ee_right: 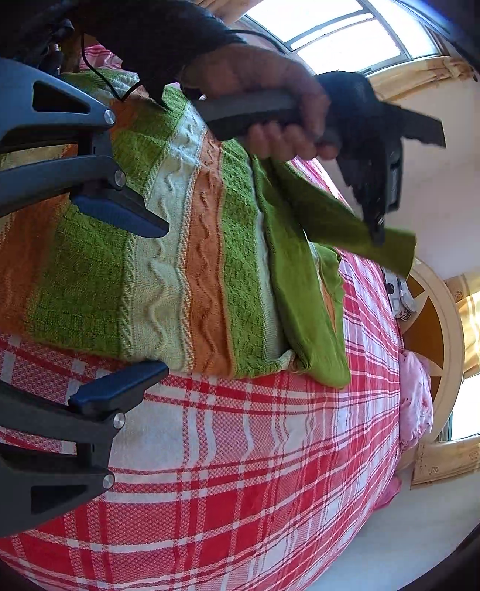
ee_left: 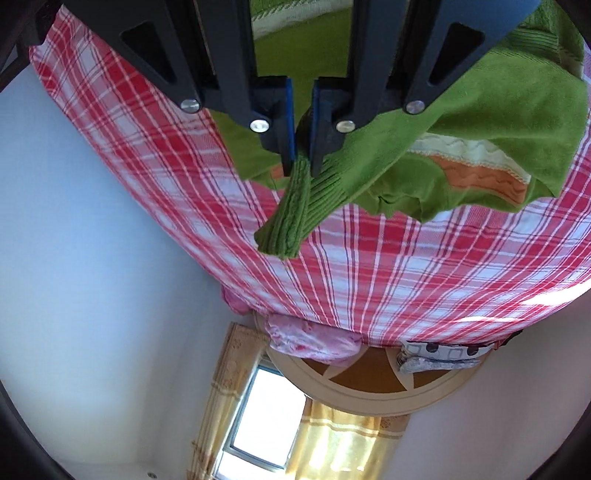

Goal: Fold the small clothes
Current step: 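Fold the held sleeve across the sweater body and open the left tool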

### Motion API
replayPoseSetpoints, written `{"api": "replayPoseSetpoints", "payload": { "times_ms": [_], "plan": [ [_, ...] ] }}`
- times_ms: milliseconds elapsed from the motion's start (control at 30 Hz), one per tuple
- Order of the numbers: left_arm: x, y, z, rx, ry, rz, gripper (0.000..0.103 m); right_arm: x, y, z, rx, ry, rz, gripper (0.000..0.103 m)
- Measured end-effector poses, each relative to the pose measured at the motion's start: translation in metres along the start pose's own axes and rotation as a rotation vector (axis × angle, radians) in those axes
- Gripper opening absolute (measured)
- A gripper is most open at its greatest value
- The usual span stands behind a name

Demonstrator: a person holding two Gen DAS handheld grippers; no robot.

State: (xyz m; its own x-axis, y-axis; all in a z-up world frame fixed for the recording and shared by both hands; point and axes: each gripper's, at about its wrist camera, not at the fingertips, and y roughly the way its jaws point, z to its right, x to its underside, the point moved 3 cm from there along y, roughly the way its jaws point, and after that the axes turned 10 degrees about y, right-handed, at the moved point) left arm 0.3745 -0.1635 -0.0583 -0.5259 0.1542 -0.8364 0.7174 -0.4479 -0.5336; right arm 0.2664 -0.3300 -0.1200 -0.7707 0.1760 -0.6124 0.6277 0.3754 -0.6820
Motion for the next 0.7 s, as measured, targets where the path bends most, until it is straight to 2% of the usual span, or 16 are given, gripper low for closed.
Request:
{"api": "replayPoseSetpoints", "payload": {
  "times_ms": [133,233,300,367,433,500,567,700],
  "plan": [
    [0.018,0.018,0.032,0.000,0.143,-0.101,0.008,0.000,0.000,0.004,-0.011,0.019,0.000,0.070],
    [0.030,0.016,0.049,0.035,0.213,-0.153,0.017,0.001,-0.001,0.005,-0.014,0.027,0.004,0.070],
    [0.036,0.006,0.058,0.054,0.267,-0.171,0.033,0.001,-0.001,0.004,-0.013,0.027,0.005,0.070],
    [0.043,-0.012,0.064,0.091,0.314,-0.175,0.072,0.000,0.000,0.004,-0.012,0.027,0.007,0.070],
    [0.049,-0.041,0.063,0.085,0.371,-0.121,0.078,-0.001,-0.001,0.005,-0.013,0.029,0.011,0.070],
    [0.054,-0.059,0.052,0.063,0.413,-0.109,0.082,-0.001,-0.002,0.007,-0.016,0.037,0.015,0.070],
    [0.058,-0.074,0.026,-0.008,0.419,-0.094,0.091,-0.003,-0.005,0.008,-0.016,0.044,0.030,0.070],
    [0.062,-0.082,-0.056,-0.310,0.386,-0.111,0.092,-0.021,-0.011,0.001,-0.033,0.029,0.047,0.070]
  ]
}}
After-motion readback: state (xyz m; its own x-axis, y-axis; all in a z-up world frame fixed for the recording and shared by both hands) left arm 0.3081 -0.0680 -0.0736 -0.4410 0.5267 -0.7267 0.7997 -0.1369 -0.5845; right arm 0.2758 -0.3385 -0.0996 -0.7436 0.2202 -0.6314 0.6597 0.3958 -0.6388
